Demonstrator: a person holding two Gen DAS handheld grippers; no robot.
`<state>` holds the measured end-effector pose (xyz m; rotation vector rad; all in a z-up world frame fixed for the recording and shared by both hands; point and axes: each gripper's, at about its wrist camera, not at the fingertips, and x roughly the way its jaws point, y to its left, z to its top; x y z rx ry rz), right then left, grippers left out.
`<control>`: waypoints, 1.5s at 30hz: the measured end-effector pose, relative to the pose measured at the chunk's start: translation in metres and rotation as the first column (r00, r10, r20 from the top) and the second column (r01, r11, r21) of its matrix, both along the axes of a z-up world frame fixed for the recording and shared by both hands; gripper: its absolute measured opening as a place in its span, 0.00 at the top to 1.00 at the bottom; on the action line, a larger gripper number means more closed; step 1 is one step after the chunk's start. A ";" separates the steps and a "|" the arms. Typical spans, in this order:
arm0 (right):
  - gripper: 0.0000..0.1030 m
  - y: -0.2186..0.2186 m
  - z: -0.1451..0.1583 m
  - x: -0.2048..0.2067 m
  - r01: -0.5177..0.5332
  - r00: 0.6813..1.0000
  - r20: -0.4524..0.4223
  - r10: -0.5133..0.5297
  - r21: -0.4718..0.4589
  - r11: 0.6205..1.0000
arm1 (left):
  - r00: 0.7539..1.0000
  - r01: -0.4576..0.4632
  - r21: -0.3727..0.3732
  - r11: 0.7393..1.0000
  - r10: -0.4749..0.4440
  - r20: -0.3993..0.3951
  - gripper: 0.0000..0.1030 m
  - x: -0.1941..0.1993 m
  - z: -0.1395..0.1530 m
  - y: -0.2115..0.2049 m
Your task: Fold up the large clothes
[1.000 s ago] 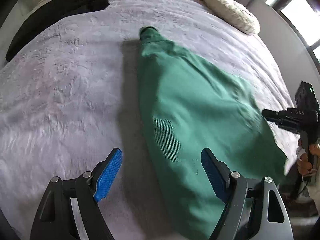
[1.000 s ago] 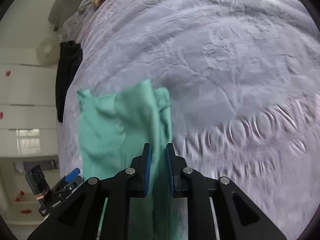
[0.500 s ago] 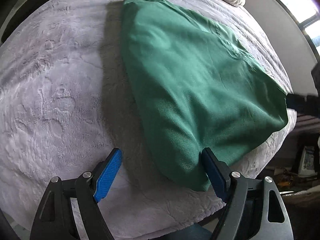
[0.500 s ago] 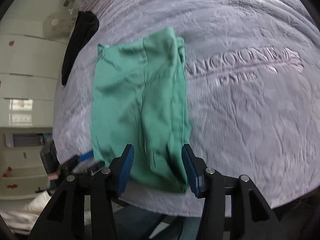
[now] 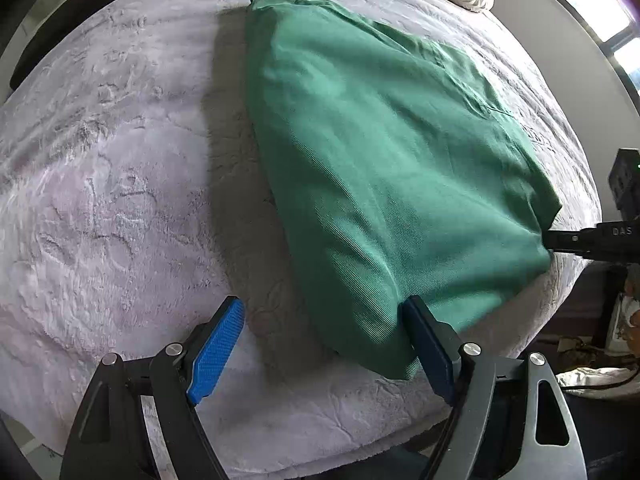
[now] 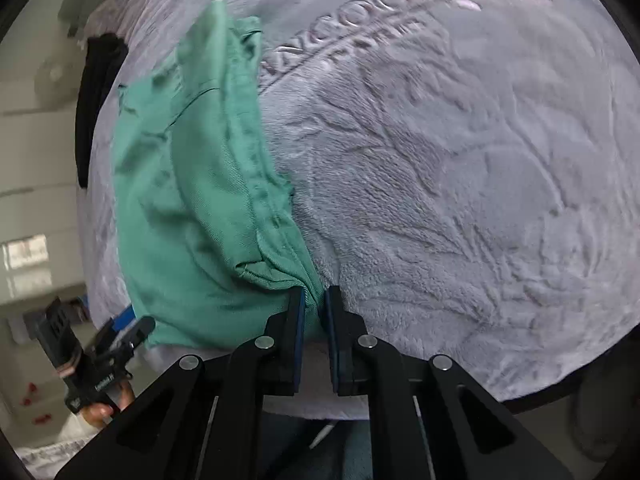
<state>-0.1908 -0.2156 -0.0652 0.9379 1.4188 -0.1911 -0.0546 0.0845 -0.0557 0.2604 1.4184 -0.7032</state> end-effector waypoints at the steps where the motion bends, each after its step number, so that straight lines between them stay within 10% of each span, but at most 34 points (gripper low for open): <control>1: 0.89 0.002 0.007 0.001 -0.010 1.000 0.002 0.010 -0.014 1.000 | 1.000 -0.002 0.004 1.000 0.002 -0.003 0.20 0.000 0.001 0.000; 8: 0.89 0.020 0.072 0.027 -0.110 0.968 0.219 0.126 -0.081 0.991 | 1.000 -0.006 0.036 0.999 0.007 -0.025 0.20 0.006 0.006 0.002; 20: 0.93 0.020 0.002 0.052 -0.141 0.989 0.028 0.142 -0.040 0.989 | 0.999 -0.023 0.062 0.998 0.025 -0.029 0.20 0.005 0.012 -0.003; 45: 0.89 0.018 0.040 0.072 -0.162 0.985 0.029 0.168 -0.143 0.976 | 0.994 -0.104 0.155 0.982 0.100 0.031 0.20 0.028 0.030 -0.011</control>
